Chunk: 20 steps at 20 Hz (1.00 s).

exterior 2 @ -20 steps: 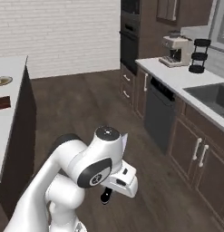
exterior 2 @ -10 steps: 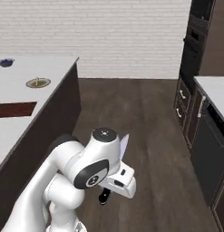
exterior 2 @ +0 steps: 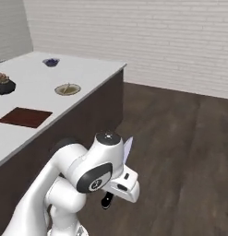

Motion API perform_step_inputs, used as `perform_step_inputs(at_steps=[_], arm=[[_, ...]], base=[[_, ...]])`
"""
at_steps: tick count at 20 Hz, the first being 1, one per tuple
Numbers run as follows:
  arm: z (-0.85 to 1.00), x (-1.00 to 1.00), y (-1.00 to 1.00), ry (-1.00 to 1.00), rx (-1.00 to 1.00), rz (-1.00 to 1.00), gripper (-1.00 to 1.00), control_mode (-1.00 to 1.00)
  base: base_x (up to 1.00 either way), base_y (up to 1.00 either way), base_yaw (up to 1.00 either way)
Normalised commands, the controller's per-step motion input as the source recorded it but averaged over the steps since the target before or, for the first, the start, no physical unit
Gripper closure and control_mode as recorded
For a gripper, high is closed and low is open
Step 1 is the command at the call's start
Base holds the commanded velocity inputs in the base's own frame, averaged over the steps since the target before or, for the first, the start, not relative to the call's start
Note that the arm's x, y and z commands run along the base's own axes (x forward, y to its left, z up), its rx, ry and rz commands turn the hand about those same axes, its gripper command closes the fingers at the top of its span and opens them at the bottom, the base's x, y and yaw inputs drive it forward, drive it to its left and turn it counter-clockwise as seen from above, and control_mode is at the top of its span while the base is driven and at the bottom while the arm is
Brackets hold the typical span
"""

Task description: Pick up the knife from the drawer and place it on the cutting board. Then place the meat from the plate to the cutting board.

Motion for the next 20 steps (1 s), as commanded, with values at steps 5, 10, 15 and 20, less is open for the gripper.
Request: perform_step_inputs(at_steps=[5,10,15,20], arm=[[0.00,0.00,0.00,0.00,0.00,0.00,1.00,1.00],[0.00,0.00,0.00,0.00,0.00,0.00,1.00,1.00],[0.00,0.00,0.00,0.00,0.00,0.00,1.00,1.00],[0.00,0.00,0.00,0.00,0.00,0.00,1.00,1.00]], base=[[0.50,-0.40,0.73],[0.05,-0.48,0.74],[0.08,-0.66,0.67],[0.19,-0.88,0.58]])
